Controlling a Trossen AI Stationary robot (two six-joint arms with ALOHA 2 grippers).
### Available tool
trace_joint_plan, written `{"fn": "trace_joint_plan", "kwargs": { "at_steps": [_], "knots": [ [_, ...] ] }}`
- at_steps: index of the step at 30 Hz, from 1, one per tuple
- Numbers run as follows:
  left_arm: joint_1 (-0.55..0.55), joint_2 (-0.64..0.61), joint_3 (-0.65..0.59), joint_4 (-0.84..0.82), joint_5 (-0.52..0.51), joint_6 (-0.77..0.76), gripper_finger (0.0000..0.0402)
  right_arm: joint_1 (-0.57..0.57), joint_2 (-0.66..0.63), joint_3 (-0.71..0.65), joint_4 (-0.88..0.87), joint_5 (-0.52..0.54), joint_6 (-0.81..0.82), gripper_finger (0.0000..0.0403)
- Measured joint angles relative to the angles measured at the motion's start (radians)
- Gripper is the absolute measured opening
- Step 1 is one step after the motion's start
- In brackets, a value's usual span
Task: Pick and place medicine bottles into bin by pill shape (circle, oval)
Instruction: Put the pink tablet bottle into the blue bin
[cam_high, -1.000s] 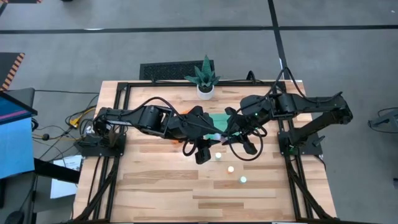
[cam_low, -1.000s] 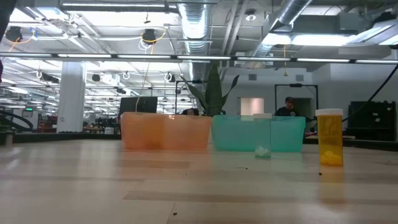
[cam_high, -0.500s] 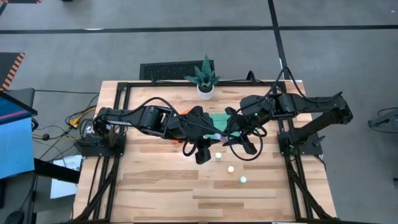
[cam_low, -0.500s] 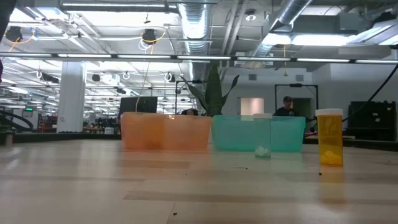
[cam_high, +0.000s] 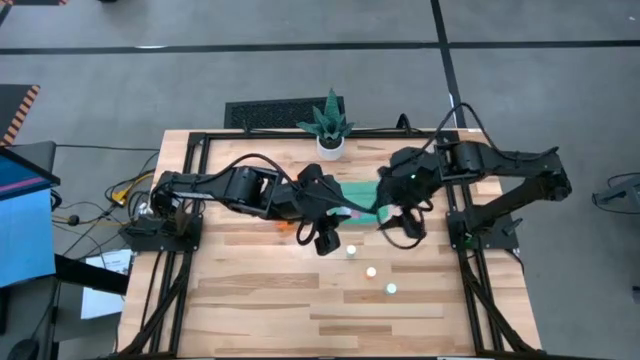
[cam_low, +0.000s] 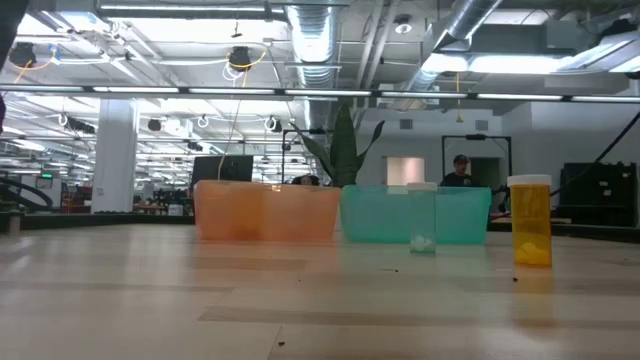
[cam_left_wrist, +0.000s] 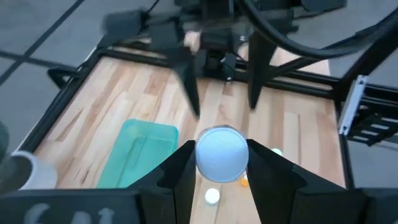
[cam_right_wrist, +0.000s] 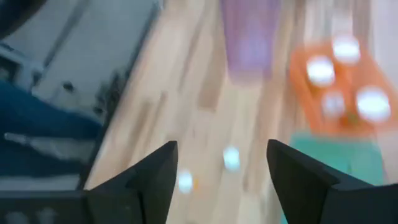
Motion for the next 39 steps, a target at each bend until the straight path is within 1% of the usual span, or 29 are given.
{"fn": "trace_joint_plan", "kwargs": {
  "at_steps": [2,5,9,15,21,24,27,30,35,37,39],
  "knots": [
    [0.017,0.000,0.000,-0.010,0.000,-0.014,0.0119,-0.021,-0.022,-0.001,-0.088,0.001,-0.006,0.0257],
    [0.054,0.000,-0.004,-0.030,0.013,-0.033,0.0119,-0.061,-0.091,-0.001,-0.234,0.001,-0.006,0.0254],
    [0.119,0.026,-0.031,-0.030,0.047,-0.012,0.0119,-0.097,-0.203,-0.001,-0.324,0.002,0.045,0.0247],
    [0.224,0.158,-0.034,-0.037,0.113,0.090,0.0119,-0.111,-0.361,0.000,-0.309,0.002,0.198,0.0244],
    [0.323,0.320,-0.035,-0.081,0.219,0.116,0.0119,-0.111,-0.479,0.000,-0.224,0.016,0.324,0.0244],
    [0.353,0.387,-0.035,-0.103,0.246,0.146,0.0119,-0.111,-0.530,0.000,-0.189,0.040,0.374,0.0244],
    [0.363,0.443,-0.035,-0.103,0.246,0.157,0.0119,-0.111,-0.577,0.000,-0.168,0.077,0.413,0.0244],
    [0.361,0.473,-0.035,-0.093,0.241,0.176,0.0119,-0.111,-0.612,0.001,-0.164,0.109,0.440,0.0244],
    [0.355,0.496,-0.035,-0.068,0.187,0.179,0.0119,-0.111,-0.642,0.000,-0.163,0.135,0.465,0.0243],
    [0.356,0.492,-0.034,-0.016,0.145,0.174,0.0119,-0.111,-0.645,0.000,-0.162,0.135,0.468,0.0243],
    [0.362,0.492,-0.034,0.022,0.132,0.163,0.0119,-0.111,-0.644,0.000,-0.163,0.135,0.468,0.0243]
  ]
}}
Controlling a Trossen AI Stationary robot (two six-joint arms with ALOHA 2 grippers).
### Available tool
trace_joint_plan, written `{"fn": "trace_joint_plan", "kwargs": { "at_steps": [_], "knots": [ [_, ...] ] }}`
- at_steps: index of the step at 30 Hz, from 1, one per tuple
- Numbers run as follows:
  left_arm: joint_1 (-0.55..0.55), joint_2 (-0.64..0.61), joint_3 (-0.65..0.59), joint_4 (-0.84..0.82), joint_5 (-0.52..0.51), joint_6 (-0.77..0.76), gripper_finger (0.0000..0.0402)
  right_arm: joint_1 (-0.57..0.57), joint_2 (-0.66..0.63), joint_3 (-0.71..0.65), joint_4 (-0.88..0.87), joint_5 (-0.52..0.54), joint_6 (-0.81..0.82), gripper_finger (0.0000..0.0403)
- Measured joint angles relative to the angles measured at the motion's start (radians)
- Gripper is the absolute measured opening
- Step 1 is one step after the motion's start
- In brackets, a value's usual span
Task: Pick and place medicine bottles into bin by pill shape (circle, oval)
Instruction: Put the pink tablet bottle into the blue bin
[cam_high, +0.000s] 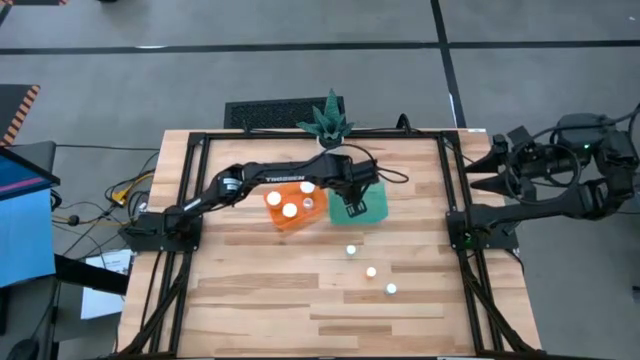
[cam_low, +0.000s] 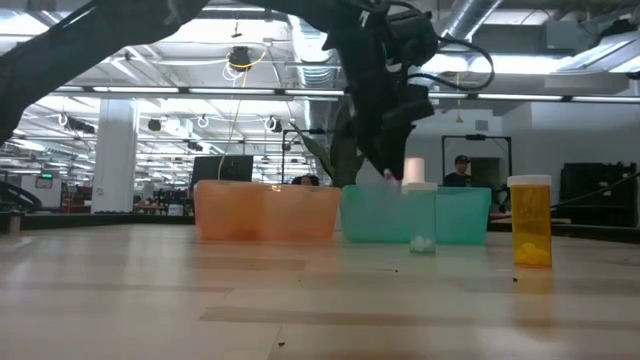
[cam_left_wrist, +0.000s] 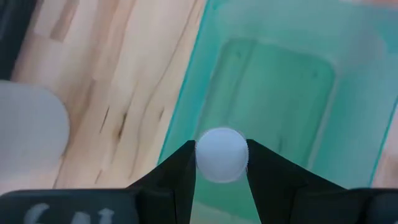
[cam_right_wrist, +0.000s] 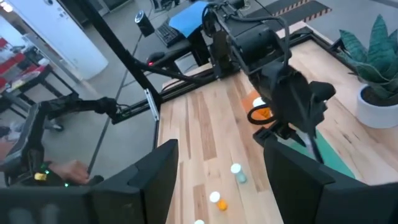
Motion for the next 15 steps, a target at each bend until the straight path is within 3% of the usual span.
{"fn": "trace_joint_plan", "kwargs": {
  "at_steps": [11,15],
  "knots": [
    [-0.007,0.002,-0.067,0.178,0.104,-0.004,0.0119,0.000,0.004,0.000,-0.001,0.000,0.000,0.0243],
    [-0.028,0.024,-0.061,0.164,0.073,0.057,0.0119,0.000,0.002,0.000,-0.001,0.000,-0.004,0.0243]
  ]
}}
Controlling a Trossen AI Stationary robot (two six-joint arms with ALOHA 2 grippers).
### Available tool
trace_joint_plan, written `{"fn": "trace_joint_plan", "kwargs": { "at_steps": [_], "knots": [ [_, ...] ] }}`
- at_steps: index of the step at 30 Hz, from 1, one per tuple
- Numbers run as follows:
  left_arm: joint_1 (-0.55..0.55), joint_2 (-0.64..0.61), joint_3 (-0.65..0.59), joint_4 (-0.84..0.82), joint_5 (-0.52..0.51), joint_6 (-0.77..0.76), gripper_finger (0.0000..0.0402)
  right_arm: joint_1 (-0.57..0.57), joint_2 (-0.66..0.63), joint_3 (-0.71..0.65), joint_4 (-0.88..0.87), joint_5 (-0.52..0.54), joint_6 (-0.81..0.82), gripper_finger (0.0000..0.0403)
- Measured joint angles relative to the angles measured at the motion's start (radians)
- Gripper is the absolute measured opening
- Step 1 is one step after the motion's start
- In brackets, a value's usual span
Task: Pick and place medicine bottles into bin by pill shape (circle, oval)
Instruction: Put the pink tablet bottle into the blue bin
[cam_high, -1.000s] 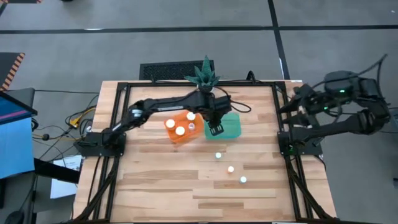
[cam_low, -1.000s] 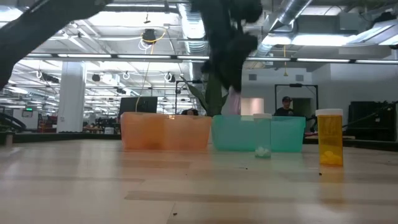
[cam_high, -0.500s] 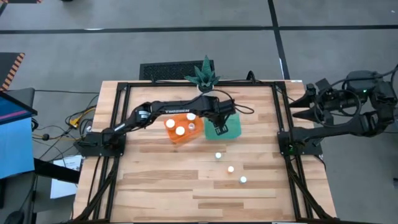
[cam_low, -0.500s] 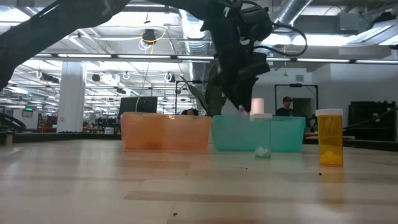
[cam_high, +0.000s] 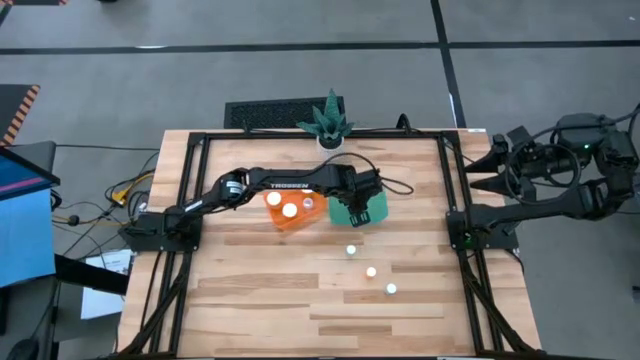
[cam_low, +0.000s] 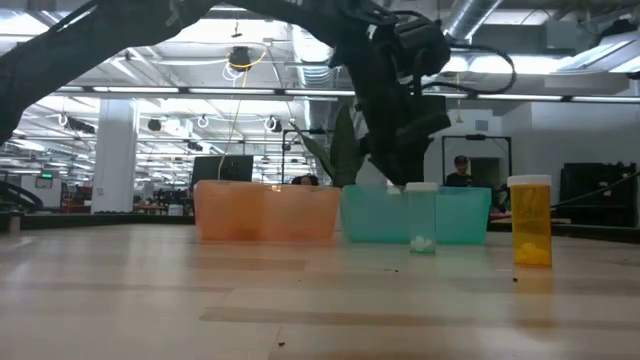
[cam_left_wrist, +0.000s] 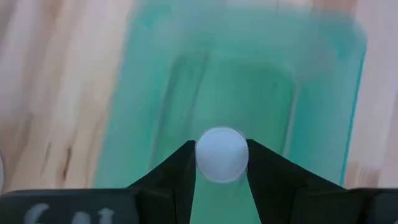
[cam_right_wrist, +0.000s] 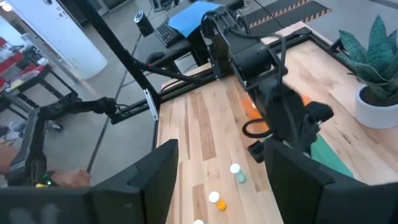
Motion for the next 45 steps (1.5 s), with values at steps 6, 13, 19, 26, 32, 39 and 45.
{"fn": "trace_joint_plan", "kwargs": {
  "at_steps": [6,13,19,26,32,39,45],
  "knots": [
    [-0.005,0.009,0.002,-0.030,-0.017,0.026,0.0119,0.000,0.000,0.000,0.000,0.000,-0.005,0.0243],
    [0.010,0.010,0.000,-0.009,-0.057,0.035,0.0119,0.000,0.000,0.000,0.000,0.000,-0.005,0.0243],
    [0.031,0.010,-0.005,-0.028,-0.002,0.035,0.0119,0.000,0.000,0.000,0.000,0.000,-0.004,0.0243],
    [0.045,0.010,-0.005,-0.040,0.001,0.060,0.0119,0.000,0.000,0.000,0.000,0.000,-0.004,0.0243],
    [0.049,0.010,-0.005,-0.037,0.010,0.087,0.0120,0.000,0.000,0.000,0.000,0.000,-0.004,0.0243],
    [0.057,0.010,-0.005,-0.038,0.040,0.087,0.0135,0.000,0.000,0.000,0.001,0.000,-0.004,0.0243],
    [0.057,0.010,-0.006,-0.038,0.011,0.087,0.0166,0.000,0.000,0.000,0.000,0.000,-0.004,0.0243]
  ]
}}
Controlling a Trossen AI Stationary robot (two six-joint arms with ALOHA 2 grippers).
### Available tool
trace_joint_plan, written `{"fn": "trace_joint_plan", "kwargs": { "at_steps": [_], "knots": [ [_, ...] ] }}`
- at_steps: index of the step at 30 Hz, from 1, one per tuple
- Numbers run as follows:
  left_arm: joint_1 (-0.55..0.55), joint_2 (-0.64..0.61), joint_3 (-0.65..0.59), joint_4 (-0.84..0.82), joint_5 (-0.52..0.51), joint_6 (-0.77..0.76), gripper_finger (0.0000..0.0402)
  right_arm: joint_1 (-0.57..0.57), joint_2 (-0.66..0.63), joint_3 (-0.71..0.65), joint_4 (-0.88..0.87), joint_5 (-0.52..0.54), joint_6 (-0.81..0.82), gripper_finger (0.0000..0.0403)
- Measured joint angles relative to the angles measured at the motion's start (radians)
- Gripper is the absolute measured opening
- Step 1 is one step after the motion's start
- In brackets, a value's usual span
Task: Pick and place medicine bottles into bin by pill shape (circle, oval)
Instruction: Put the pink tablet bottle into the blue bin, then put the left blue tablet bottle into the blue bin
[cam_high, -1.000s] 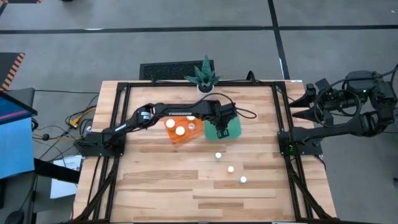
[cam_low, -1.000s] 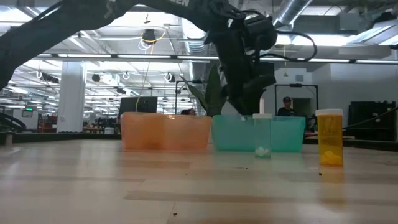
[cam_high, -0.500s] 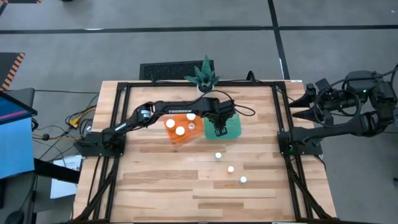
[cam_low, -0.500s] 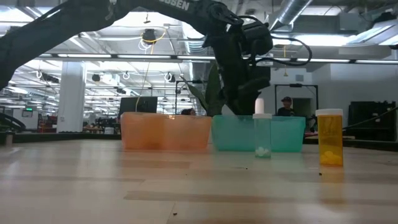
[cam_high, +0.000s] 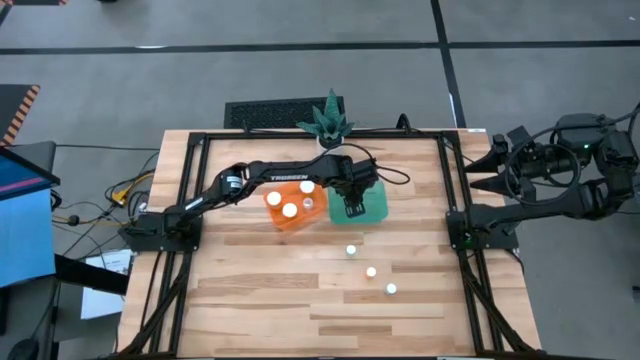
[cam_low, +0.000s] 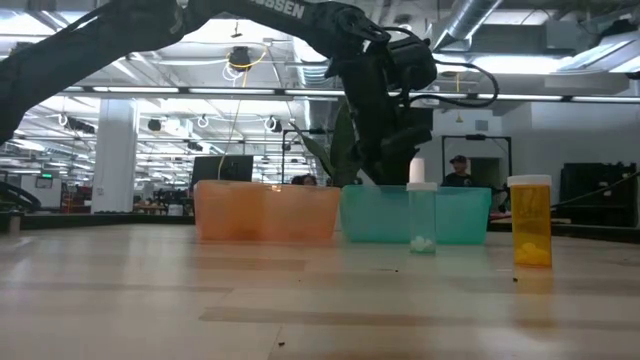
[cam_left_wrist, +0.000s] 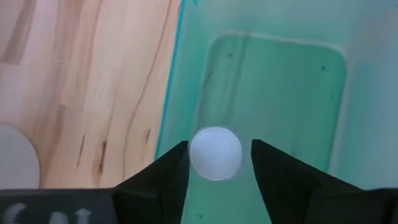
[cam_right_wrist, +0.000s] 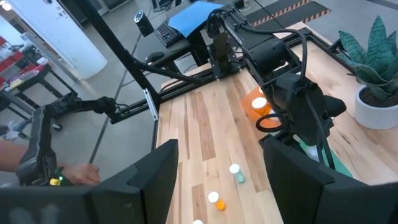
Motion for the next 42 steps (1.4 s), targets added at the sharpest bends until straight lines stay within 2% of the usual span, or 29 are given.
{"fn": "trace_joint_plan", "kwargs": {
  "at_steps": [4,10,17,19,24,29,32,36,40,42],
  "knots": [
    [0.000,0.000,0.000,0.001,-0.029,-0.001,0.0178,0.000,0.000,0.000,0.000,0.000,0.000,0.0243],
    [0.000,-0.001,0.018,0.003,0.017,0.000,0.0207,0.000,0.000,0.000,0.000,0.000,0.000,0.0243],
    [-0.003,-0.001,0.118,-0.115,0.026,0.008,0.0255,0.000,0.000,0.000,0.000,-0.001,0.000,0.0243],
    [-0.006,-0.033,0.109,-0.115,0.030,0.004,0.0263,0.000,0.000,0.000,0.000,-0.001,0.000,0.0243],
    [-0.038,-0.133,0.123,-0.251,0.032,-0.002,0.0265,0.000,0.000,0.000,0.000,-0.001,-0.004,0.0243],
    [-0.114,-0.229,0.118,-0.313,0.088,0.022,0.0266,0.000,0.000,0.000,0.000,-0.002,-0.017,0.0243],
    [-0.195,-0.251,0.118,-0.306,0.103,0.057,0.0266,0.000,0.000,0.000,-0.001,-0.003,-0.018,0.0243],
    [-0.307,-0.234,0.108,-0.282,0.066,0.146,0.0265,0.000,0.000,0.000,-0.001,-0.004,-0.019,0.0243],
    [-0.361,-0.213,-0.009,-0.169,0.036,0.162,0.0265,0.000,0.000,0.000,-0.003,-0.010,-0.019,0.0243],
    [-0.362,-0.214,-0.103,-0.034,0.030,0.147,0.0265,0.000,0.000,0.000,-0.004,-0.010,-0.019,0.0243]
  ]
}}
